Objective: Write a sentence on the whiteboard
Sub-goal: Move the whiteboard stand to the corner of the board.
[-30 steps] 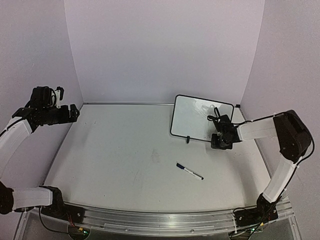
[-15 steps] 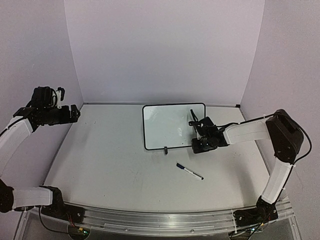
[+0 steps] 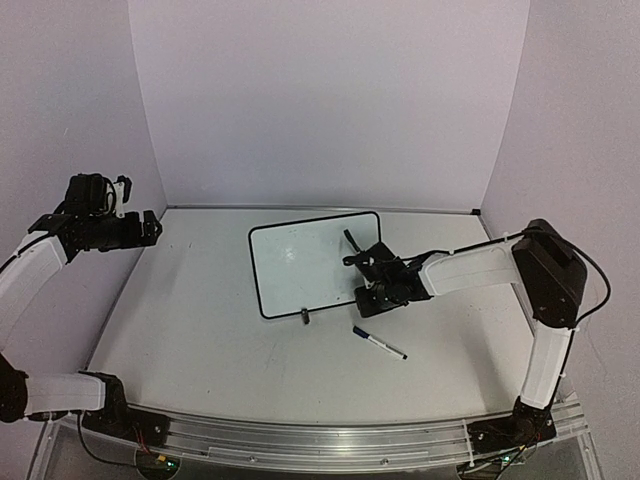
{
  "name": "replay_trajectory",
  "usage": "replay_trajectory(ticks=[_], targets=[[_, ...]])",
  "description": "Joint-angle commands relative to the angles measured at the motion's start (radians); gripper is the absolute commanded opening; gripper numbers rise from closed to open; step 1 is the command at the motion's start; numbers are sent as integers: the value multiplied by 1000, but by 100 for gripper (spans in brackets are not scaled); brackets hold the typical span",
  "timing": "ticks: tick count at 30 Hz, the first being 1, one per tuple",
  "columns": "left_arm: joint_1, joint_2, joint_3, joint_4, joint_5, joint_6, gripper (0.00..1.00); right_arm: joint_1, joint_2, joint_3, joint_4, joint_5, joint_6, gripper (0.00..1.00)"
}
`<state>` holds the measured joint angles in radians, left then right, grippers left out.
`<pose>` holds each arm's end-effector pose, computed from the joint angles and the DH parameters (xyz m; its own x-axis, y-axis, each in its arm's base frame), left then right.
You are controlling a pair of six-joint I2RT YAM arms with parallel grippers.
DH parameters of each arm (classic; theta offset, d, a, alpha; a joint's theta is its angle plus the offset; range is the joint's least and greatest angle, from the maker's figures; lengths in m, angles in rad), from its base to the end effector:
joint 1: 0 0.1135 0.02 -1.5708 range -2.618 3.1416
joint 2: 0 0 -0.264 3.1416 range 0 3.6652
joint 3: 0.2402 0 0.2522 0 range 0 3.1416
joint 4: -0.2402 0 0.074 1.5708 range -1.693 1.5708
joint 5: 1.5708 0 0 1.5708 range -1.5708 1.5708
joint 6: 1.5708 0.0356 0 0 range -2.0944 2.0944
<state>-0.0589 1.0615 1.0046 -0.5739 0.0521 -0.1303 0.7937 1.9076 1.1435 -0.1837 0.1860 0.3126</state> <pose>0.2272 -0.0153 0.3254 -0.5969 -0.0948 -0.7967 0.0234 0.9905 -0.1354 0.2776 0.2729 0.1480 -0.7341 -0.3154 -0.6014 -0.4196 0.9070 0.0365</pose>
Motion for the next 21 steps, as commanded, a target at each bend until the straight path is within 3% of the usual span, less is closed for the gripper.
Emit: replay_trajectory(ticks=[1, 10, 15, 21], targets=[[3, 6, -11, 35, 15, -2, 100, 20, 26, 69, -31, 61, 56, 0], [2, 11, -12, 35, 20, -2, 100, 22, 10, 56, -40, 29, 51, 17], [2, 15, -11, 35, 22, -2, 100, 23, -42, 13, -40, 8, 40, 39], [2, 14, -18, 43, 54, 8, 100, 30, -172, -91, -42, -85, 14, 53]])
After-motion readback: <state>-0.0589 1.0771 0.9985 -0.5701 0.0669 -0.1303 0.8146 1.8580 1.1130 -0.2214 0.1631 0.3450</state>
